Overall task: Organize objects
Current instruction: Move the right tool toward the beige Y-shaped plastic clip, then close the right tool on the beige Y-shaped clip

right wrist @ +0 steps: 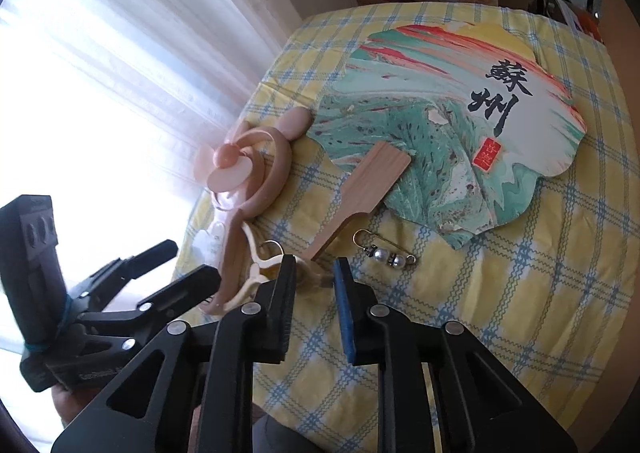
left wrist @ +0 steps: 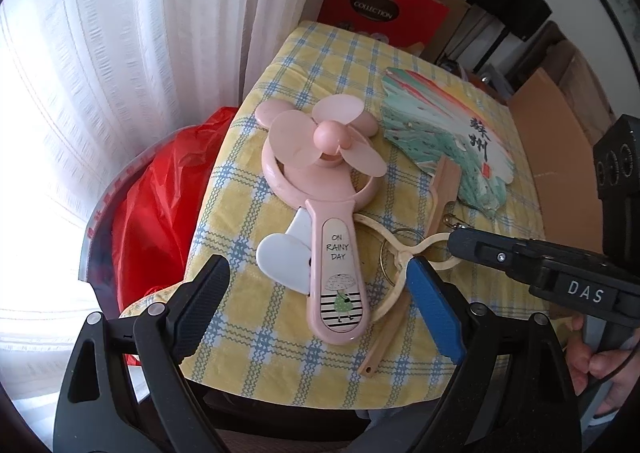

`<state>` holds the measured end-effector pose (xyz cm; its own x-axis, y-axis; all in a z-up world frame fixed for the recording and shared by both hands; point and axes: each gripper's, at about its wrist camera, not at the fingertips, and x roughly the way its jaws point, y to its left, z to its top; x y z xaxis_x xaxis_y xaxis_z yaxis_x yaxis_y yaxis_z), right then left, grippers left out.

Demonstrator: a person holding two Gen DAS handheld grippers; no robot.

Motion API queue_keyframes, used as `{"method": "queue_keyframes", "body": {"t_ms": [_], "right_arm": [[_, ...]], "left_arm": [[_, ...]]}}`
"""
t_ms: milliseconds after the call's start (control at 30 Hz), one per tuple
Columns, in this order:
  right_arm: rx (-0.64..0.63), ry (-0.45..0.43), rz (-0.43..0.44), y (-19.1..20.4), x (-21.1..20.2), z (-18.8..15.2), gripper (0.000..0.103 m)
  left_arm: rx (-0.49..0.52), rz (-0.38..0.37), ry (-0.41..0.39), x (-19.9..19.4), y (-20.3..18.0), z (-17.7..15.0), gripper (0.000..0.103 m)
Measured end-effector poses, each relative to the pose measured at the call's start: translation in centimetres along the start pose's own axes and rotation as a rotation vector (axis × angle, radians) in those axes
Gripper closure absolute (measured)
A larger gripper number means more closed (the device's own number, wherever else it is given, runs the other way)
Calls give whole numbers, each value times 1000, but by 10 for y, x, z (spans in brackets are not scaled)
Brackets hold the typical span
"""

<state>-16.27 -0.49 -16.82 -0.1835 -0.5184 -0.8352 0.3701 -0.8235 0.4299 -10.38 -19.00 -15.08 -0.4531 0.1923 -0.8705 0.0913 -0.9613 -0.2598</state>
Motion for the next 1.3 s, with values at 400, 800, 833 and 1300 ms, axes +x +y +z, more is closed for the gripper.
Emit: {"method": "queue_keyframes", "body": {"t_ms": [400, 800, 833, 1300], "right_arm": [[5, -53, 41, -4, -34, -8, 90], [-37, -108, -22, 8, -72, -8, 92], [-52, -103, -39, 13, -69, -9, 92], [-93, -59, -52, 27, -33, -13, 87]], "left_arm": [[15, -36, -11, -11, -13, 2, 15], [58, -58, -4, -17, -35, 2, 15], [60, -56, -2, -16, -37, 1, 15], [56, -46, 10, -14, -33, -2, 14]]}}
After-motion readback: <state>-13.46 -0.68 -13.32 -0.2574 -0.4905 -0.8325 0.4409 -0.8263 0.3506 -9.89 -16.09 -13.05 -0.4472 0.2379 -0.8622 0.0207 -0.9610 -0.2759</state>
